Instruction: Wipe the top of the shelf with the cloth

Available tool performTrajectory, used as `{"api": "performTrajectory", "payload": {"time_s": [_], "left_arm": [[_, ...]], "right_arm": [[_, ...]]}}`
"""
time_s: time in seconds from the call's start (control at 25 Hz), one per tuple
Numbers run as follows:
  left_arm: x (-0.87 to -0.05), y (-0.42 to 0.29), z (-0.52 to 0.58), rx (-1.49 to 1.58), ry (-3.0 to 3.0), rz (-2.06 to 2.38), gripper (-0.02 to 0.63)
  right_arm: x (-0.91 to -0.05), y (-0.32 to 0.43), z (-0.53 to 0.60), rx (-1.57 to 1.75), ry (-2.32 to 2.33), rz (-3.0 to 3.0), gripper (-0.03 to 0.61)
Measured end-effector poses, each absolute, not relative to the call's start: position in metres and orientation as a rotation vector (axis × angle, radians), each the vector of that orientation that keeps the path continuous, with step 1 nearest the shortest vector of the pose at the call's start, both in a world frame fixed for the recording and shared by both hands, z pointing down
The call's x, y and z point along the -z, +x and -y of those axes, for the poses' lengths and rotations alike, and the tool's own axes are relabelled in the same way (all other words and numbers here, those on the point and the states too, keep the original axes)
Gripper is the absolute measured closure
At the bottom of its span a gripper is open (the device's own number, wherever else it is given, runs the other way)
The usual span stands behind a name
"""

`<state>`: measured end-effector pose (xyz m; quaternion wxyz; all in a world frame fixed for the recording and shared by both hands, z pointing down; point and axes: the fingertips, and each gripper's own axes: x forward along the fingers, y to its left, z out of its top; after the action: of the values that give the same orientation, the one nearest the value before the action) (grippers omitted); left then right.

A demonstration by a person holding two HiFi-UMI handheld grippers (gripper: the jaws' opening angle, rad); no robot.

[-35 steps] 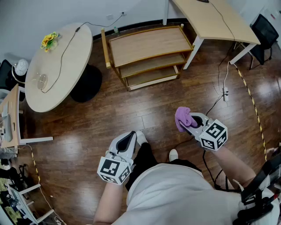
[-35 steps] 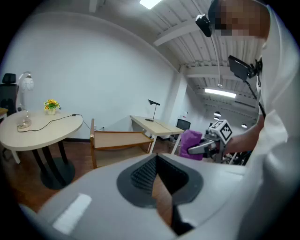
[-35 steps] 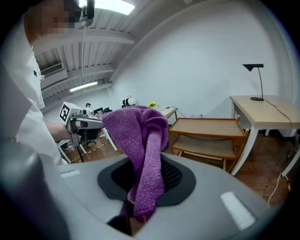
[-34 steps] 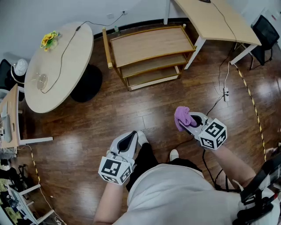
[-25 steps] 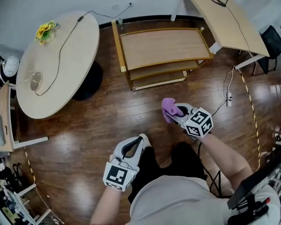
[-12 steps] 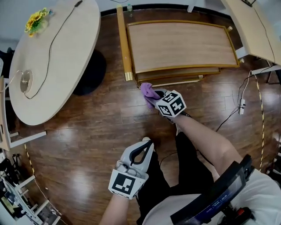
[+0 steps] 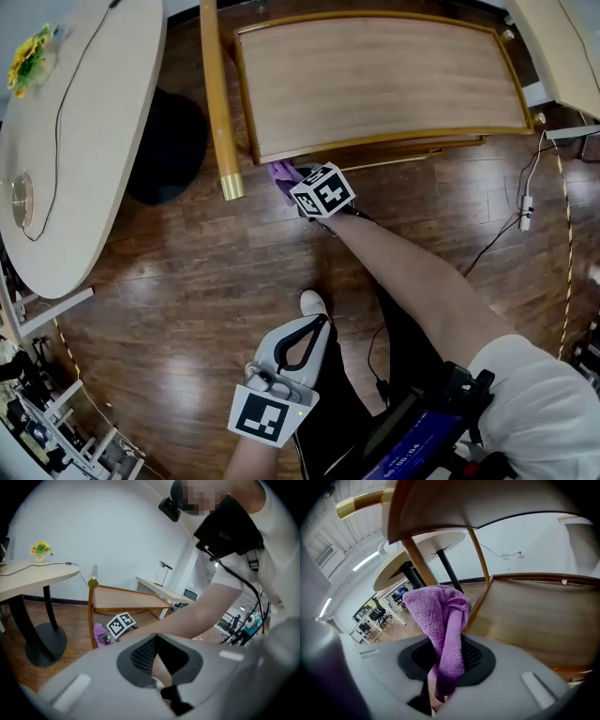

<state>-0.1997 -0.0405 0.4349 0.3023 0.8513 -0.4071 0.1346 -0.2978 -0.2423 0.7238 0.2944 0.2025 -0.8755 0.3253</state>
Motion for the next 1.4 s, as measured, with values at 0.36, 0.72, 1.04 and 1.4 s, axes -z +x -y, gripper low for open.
{"api": "performTrajectory", "payload": {"time_s": [0.36, 0.72, 1.04, 1.4], "left_arm": [[-0.453, -0.165, 0.073, -0.393, 2.271, 0.979, 0.595], [-0.453, -0.092, 0.098, -0.400, 2.342, 0.830, 0.595], [-0.454, -0.031, 0.114, -0.427, 2.371, 0.735, 0.594], [-0.460, 0.026, 0.129, -0.454, 2.388, 0.668, 0.594]], "right_arm": [[-0.741, -0.220, 0.277, -0.903, 0.647, 2.282, 0.494], [-0.749, -0.072, 0.304, -0.941, 0.860, 2.202, 0.494], [-0.747, 0.052, 0.325, -0.930, 0.999, 2.129, 0.494], [-0.747, 0.200, 0.347, -0.927, 1.186, 2.005, 0.495]]}}
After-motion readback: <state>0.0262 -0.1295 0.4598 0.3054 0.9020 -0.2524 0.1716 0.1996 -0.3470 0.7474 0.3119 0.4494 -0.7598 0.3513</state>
